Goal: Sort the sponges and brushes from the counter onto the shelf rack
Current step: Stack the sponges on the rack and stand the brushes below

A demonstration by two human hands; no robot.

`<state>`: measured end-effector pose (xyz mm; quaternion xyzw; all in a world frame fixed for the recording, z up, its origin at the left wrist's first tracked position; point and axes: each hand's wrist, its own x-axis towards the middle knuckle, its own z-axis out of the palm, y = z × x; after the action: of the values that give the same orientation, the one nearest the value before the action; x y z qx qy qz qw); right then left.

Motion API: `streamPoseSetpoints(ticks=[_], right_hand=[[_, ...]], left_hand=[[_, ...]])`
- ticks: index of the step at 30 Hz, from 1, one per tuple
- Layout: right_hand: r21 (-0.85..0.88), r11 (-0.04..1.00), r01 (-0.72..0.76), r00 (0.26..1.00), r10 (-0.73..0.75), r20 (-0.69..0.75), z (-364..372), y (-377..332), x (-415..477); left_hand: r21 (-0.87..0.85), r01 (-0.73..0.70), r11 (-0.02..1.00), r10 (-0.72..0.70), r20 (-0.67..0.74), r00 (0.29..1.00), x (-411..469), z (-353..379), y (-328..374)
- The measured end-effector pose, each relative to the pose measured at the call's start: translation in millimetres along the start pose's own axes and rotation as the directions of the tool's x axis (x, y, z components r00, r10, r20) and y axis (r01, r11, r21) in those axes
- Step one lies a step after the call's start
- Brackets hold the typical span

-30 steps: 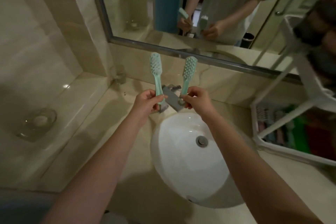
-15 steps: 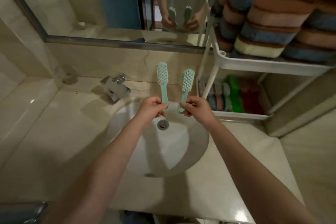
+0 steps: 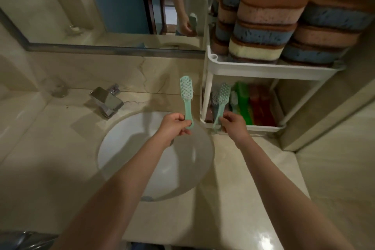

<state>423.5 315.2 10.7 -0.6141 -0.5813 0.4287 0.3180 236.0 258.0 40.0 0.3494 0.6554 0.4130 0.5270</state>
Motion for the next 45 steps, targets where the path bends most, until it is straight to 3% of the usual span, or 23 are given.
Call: streamPoseSetpoints(ticks=[4, 12, 16, 24, 26, 29, 32, 36, 41, 45], right_hand=[[-0.083, 0.995, -0.052, 0.999, 0.05, -0.019, 1.9, -10.0, 36.0], [-0.378, 0.921, -0.093, 0.986, 0.136, 0.091, 14.0, -11.6, 69.0], [-0.393, 0.916, -0.084, 0.977, 0.152, 0.147, 17.3, -4.8, 69.6], [-0.471, 0.882, -0.007, 0.996, 0.047, 0.074, 18.8, -0.5, 59.9], [-0.448, 0.894, 0.022, 1.0, -0.019, 0.012, 17.3, -1.7, 54.0], [-0.248, 0.966, 0.071, 0.995, -0.087, -0.052, 12.1, -4.1, 37.3], [-0.061, 0.991, 0.115, 0.993, -0.114, 0.023, 3.6, -2.6, 17.3], [0.113, 0.992, 0.052, 0.995, -0.061, 0.076, -19.7, 5.4, -1.7], [0.201, 0.98, -0.006, 0.996, -0.011, 0.083, -48.3, 10.1, -13.6], [0.158, 0.987, 0.019, 0.998, -0.03, 0.064, -49.3, 10.0, -10.2]], left_hand=[[0.017, 0.017, 1.0, -0.016, -0.036, 0.999, 3.8, -1.1, 9.6], [0.044, 0.027, 0.999, -0.024, -0.069, 0.997, 1.6, -8.0, 11.1], [0.034, 0.031, 0.999, -0.028, -0.082, 0.996, -0.2, -11.4, 8.4], [0.049, 0.038, 0.998, -0.036, -0.054, 0.998, -6.3, -8.3, 1.4], [0.033, 0.033, 0.999, -0.031, -0.039, 0.999, -10.1, -5.3, -2.6], [0.034, 0.026, 0.999, -0.026, 0.003, 1.0, -19.5, 3.0, -10.8], [0.085, 0.011, 0.996, -0.018, 0.089, 0.996, -27.5, 21.1, -20.5], [0.096, 0.002, 0.995, -0.018, 0.171, 0.985, -27.3, 56.8, -17.4], [0.112, 0.014, 0.994, -0.034, 0.18, 0.983, -14.5, 91.3, 1.4], [0.155, 0.014, 0.988, -0.043, 0.188, 0.981, -11.3, 99.3, 4.7]])
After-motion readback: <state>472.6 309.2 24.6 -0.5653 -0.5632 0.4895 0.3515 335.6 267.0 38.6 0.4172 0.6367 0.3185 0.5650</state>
